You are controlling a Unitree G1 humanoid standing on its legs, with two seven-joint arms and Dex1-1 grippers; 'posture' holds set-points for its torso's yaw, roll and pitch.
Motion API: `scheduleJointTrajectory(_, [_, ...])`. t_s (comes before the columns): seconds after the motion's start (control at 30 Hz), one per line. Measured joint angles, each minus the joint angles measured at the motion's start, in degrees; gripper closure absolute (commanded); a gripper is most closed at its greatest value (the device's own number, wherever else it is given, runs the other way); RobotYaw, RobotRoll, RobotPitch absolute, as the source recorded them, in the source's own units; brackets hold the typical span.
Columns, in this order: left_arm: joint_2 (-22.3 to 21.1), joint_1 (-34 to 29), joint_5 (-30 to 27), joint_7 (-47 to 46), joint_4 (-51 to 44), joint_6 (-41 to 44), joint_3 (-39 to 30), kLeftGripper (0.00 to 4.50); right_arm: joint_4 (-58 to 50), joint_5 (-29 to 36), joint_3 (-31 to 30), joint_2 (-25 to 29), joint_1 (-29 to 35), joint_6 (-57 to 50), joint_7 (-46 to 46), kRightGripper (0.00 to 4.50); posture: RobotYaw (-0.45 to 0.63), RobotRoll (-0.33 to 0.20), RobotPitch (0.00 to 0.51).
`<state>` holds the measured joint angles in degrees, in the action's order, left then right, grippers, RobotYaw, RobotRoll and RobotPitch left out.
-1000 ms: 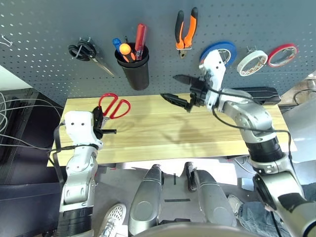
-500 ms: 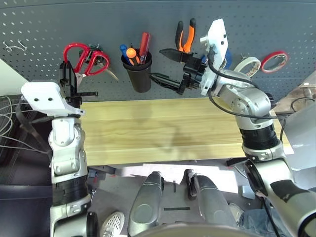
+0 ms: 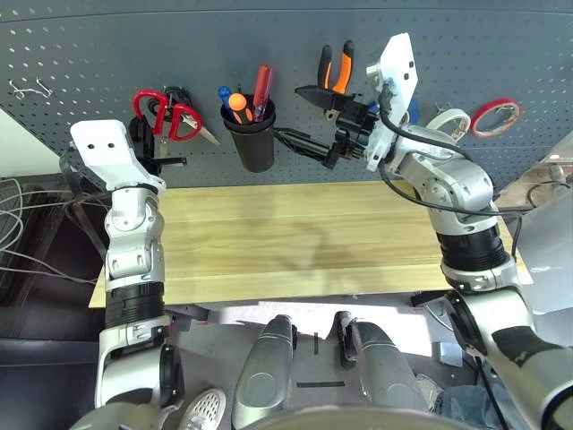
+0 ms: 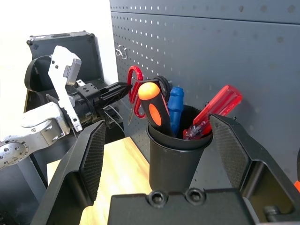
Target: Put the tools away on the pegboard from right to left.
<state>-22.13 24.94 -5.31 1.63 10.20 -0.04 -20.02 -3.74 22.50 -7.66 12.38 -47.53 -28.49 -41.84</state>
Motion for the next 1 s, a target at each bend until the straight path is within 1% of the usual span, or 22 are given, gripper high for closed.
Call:
scheduleJointTrajectory(0.17, [0.43,0.93,0.03,0.75,3.34,1.08,2.35,4.48,0.0,0.0,0.0,0.03,0.23,0.0,0.56,0.0,0.09,0.0,0.187])
scheduleJointTrajectory(0.53, [-0.59,0.66,0.85,-0.95,3.33,-3.05,1.76,4.48,0.07,-0.08,0.0,0.04,0.62,0.0,1.06,0.0,0.1,0.0,0.187])
scheduleJointTrajectory(0.7, [-0.71,-3.99,1.35,-0.59,0.95,-4.39,2.13,4.48,0.13,-0.14,0.0,0.06,0.67,0.0,1.06,0.0,0.1,0.0,0.187])
scheduleJointTrajectory(0.8, [-0.52,-7.0,1.34,-0.59,-2.09,-4.61,2.16,4.48,0.27,-0.21,0.0,0.09,0.73,0.01,1.04,0.0,0.1,0.0,0.188])
scheduleJointTrajectory(1.0, [-0.44,-9.98,1.32,-0.79,-7.23,-6.21,1.97,4.48,0.41,-0.24,0.0,0.08,0.74,0.01,0.96,0.0,0.12,0.0,0.189])
